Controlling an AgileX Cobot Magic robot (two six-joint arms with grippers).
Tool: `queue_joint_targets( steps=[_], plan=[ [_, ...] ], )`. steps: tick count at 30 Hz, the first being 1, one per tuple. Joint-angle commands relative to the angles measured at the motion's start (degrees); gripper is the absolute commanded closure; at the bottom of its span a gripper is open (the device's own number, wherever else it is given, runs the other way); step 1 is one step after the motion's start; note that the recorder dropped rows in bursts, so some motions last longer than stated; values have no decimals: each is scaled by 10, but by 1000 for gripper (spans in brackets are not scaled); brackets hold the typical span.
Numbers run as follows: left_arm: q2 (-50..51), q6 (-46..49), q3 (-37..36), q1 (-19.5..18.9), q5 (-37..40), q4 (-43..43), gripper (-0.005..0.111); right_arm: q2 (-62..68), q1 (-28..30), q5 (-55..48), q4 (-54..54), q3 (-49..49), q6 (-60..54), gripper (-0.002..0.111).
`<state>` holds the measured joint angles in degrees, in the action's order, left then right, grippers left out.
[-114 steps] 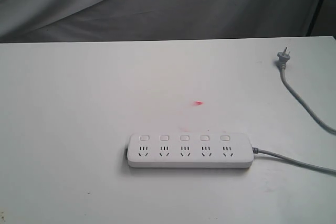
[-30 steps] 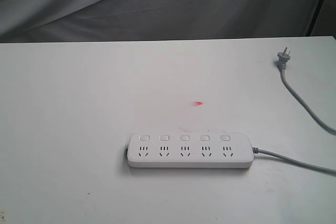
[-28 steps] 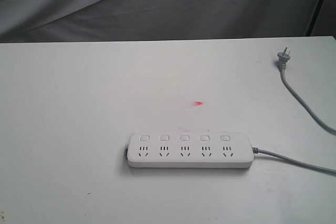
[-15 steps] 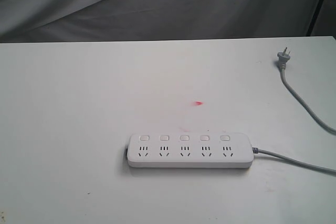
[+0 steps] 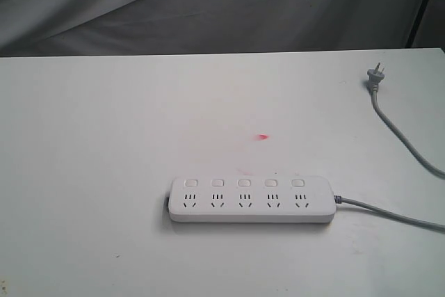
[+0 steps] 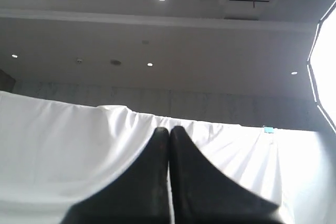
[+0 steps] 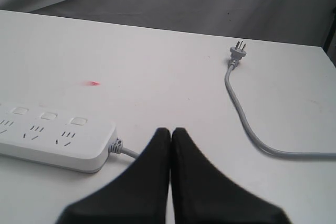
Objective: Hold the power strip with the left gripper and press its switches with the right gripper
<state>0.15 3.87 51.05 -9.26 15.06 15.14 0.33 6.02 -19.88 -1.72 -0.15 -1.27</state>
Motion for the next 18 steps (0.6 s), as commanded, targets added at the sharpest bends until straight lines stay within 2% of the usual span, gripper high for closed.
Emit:
queue_joint_targets(
  steps=[1,11,18],
  plan=[
    [-1,-30,-23,-1,2,-39,107,-3,-2,1,-5,2,1,108],
    [-1,-42,-78,-1,2,-72,107,-3,-2,1,-5,2,1,108],
    [-1,-42,-177,-1,-3,-74,107,-3,-2,1,-5,2,1,108]
  ],
)
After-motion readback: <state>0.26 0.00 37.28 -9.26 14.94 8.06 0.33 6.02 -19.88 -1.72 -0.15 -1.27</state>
